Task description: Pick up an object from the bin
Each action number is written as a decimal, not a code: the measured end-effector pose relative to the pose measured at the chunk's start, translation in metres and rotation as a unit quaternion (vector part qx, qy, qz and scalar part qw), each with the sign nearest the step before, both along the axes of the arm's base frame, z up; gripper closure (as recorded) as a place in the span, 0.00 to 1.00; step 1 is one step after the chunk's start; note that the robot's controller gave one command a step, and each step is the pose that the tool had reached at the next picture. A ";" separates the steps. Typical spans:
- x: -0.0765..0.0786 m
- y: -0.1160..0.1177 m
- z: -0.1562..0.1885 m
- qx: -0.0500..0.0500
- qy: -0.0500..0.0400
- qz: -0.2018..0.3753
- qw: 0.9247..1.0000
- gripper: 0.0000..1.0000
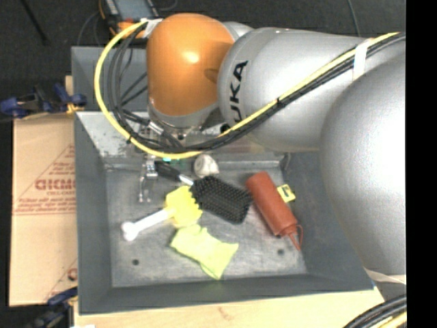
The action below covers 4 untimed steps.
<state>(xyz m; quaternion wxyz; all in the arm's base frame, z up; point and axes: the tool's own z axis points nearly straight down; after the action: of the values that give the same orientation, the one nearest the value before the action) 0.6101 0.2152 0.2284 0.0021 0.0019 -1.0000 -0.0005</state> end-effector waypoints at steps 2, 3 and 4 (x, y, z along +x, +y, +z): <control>0.012 -0.016 -0.044 0.002 -0.007 -0.021 1.000 0.00; -0.013 -0.028 -0.071 -0.001 -0.002 0.024 1.000 0.00; -0.044 -0.055 -0.097 0.000 -0.005 0.133 0.991 0.00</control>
Offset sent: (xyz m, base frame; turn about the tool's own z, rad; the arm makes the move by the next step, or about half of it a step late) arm 0.0182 -0.0342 -0.1008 0.0927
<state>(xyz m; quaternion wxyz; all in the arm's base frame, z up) 0.5656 0.1599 0.1317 -0.0025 0.1345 -0.9909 -0.0001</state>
